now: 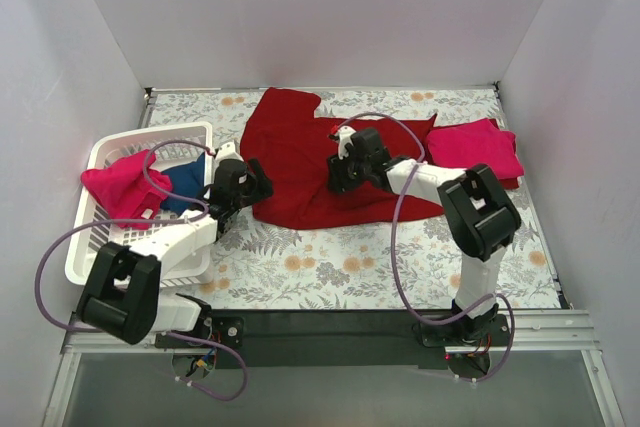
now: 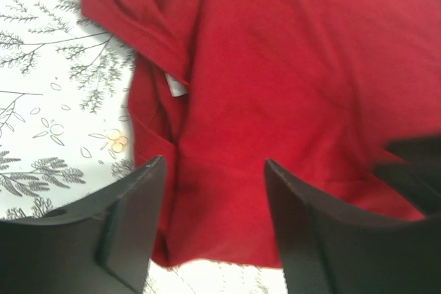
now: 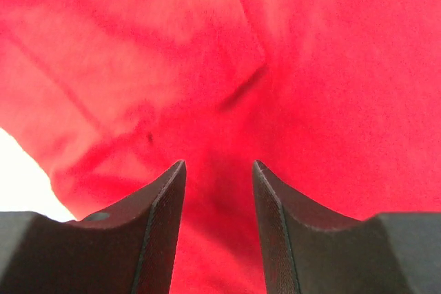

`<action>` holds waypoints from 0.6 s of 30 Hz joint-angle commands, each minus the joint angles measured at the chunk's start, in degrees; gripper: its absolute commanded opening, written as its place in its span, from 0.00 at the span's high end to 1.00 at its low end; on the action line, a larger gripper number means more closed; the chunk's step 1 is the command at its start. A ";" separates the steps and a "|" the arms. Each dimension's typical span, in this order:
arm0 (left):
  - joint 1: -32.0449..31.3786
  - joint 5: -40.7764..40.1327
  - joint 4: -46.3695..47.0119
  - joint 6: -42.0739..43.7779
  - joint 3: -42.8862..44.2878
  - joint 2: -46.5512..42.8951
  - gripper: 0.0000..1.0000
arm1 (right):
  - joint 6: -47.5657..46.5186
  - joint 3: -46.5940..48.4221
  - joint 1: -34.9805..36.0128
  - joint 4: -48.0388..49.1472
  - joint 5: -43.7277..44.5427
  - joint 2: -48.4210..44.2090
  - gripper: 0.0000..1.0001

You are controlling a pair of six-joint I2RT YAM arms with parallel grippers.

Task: Fold and stack the t-shirts
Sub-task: Fold the tshirt

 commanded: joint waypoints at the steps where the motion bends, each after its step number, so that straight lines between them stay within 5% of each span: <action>1: 0.25 -3.06 3.70 1.34 2.87 3.10 0.47 | 0.84 -5.07 -1.04 4.24 0.14 -6.94 0.60; 18: 0.25 -6.50 5.46 2.40 2.62 6.98 0.48 | 2.59 -14.92 -9.29 4.60 5.86 -6.24 0.60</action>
